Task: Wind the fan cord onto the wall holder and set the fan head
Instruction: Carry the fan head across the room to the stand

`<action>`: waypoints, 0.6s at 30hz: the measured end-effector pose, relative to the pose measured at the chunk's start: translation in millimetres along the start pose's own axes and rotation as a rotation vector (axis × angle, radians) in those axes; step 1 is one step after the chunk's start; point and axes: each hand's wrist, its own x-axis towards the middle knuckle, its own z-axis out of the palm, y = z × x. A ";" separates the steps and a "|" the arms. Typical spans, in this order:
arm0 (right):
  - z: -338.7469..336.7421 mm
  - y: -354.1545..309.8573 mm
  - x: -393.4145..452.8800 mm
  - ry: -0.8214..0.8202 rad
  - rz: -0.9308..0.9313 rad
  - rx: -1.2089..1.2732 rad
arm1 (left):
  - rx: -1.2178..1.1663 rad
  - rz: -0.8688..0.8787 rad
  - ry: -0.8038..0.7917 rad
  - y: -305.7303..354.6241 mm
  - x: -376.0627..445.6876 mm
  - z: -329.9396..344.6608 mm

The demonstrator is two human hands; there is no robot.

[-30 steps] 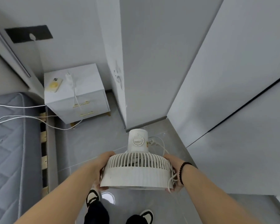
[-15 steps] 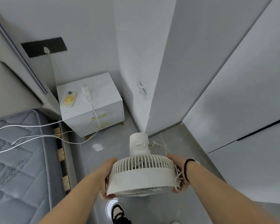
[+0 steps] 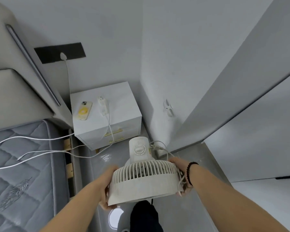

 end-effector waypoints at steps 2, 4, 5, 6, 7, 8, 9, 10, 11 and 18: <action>-3.5 -28.7 7.6 0.002 -0.003 -0.020 | -0.038 0.018 0.000 20.9 8.5 -1.3; -8.5 -52.2 14.1 -0.012 -0.010 -0.024 | -0.071 0.035 -0.003 39.1 12.0 -2.1; -11.2 -64.4 21.0 -0.012 -0.021 -0.038 | -0.099 0.024 -0.006 48.1 14.3 -2.4; -13.7 -75.8 23.4 -0.010 -0.033 -0.060 | -0.134 0.018 -0.024 54.9 15.0 -1.4; -15.7 -86.0 25.5 -0.023 -0.040 -0.068 | -0.161 0.013 -0.029 59.2 16.9 0.0; -18.0 -97.4 29.3 -0.028 -0.045 -0.084 | -0.191 0.007 -0.032 64.9 17.6 2.8; -20.0 -108.9 34.8 -0.038 -0.066 -0.105 | -0.211 0.001 -0.017 69.4 19.5 6.1; -21.5 -116.3 38.2 -0.048 -0.087 -0.127 | -0.249 -0.010 -0.011 68.5 19.1 10.5; -23.0 -126.3 42.1 -0.044 -0.088 -0.134 | -0.278 -0.027 -0.006 71.1 17.5 14.3; -33.5 -159.4 77.6 0.007 0.023 -0.224 | -0.445 0.046 -0.079 107.6 31.9 30.7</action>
